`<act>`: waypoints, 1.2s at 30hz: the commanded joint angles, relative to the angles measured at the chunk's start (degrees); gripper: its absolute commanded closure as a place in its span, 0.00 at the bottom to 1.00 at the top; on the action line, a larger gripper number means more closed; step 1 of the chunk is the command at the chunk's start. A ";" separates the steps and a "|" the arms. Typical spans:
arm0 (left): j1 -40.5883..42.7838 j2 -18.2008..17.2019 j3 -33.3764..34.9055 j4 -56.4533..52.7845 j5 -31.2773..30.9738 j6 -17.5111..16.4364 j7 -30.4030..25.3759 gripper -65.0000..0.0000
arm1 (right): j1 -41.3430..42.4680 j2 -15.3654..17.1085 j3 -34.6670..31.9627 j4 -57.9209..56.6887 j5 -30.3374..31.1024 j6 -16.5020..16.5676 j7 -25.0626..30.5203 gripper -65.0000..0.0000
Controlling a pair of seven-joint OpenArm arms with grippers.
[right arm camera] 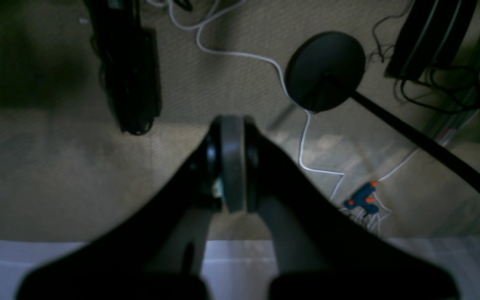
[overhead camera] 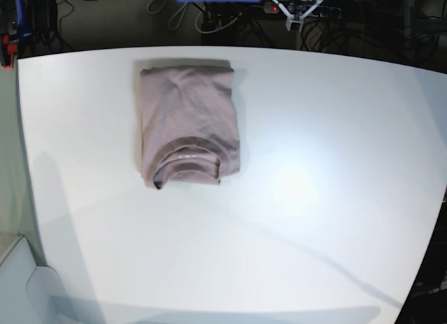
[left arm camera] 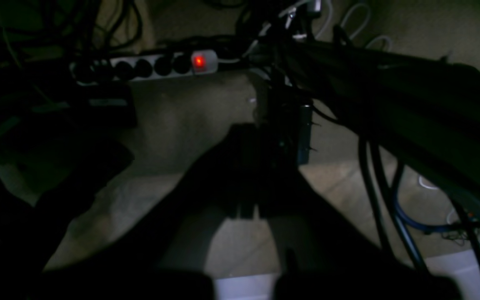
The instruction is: Layout the t-shirt on the table in an organized manner, then fold the t-shirt properly
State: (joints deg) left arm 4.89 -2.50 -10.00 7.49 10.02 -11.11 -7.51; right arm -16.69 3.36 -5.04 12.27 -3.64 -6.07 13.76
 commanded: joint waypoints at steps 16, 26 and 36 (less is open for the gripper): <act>0.08 0.00 -0.15 -0.06 -0.40 0.61 0.08 1.00 | 1.61 0.12 0.33 -0.18 0.43 -0.48 0.44 1.00; -0.01 -1.23 -0.07 -0.06 -0.22 12.13 0.17 1.00 | 1.79 -1.29 -0.02 -0.27 0.25 -0.48 0.44 1.00; -0.71 -2.73 -0.07 -0.50 -4.09 12.30 0.26 1.00 | 1.87 -1.29 -0.10 -0.01 0.25 -0.48 0.44 1.00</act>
State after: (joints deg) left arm 4.32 -5.04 -10.07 6.83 5.96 0.86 -6.94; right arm -14.31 2.04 -5.04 12.16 -3.66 -6.11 13.76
